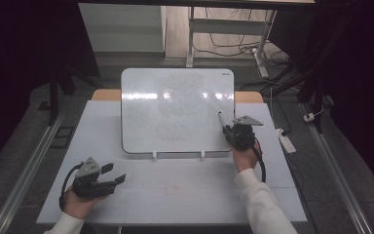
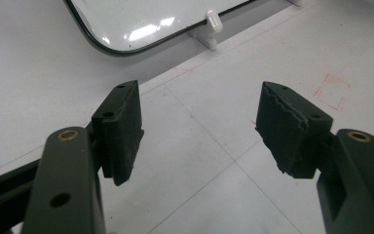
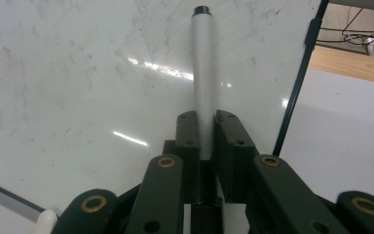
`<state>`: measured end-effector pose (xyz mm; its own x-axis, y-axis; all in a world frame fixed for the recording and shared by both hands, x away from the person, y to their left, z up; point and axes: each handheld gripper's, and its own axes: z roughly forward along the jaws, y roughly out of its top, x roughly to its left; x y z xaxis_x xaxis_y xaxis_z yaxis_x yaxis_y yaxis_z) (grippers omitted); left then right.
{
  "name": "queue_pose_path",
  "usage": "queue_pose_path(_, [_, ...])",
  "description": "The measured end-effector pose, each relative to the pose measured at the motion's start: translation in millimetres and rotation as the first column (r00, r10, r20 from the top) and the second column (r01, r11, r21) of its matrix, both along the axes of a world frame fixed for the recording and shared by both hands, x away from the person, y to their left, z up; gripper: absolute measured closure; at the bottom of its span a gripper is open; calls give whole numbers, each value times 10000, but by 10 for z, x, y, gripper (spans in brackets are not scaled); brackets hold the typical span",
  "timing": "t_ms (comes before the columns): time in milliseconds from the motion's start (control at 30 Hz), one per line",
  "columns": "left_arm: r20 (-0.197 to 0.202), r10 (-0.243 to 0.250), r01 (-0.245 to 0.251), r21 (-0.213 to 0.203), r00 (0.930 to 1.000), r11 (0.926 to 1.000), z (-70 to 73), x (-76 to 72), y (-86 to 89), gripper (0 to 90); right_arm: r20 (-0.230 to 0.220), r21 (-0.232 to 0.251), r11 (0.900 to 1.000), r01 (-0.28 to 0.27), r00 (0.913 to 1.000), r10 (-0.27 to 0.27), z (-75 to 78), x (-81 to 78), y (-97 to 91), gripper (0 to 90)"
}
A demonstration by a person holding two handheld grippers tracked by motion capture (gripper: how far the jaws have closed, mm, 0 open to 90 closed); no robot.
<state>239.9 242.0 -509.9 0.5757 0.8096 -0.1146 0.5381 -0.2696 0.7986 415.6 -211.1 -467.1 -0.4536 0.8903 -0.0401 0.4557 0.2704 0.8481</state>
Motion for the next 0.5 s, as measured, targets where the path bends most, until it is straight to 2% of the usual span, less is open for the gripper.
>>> queue_pose_path(167, [-21, 15, -15, 30, 10000, 10000, -8, 3, 9, 343, 253, 34, 9999, -136, 9996, 135, 28, -49, -33, 692])
queue_pose_path(300, [-23, 38, -38, 12, 10000, 10000, -10, 2, 17, 343, 657, 176, 9988, -449, 9969, 437, 68, -131, -90, 595])
queue_pose_path(400, [-41, 27, -27, 39, 10000, 10000, -18, 9, 18, 342, 871, 473, 9917, -1192, 9896, 1148, 85, -218, -142, 552])
queue_pose_path(500, [-79, 6, -5, 79, 10000, 10000, -25, 15, 12, 340, 922, 671, 9763, -2058, 9756, 1993, 79, -308, -203, 501])
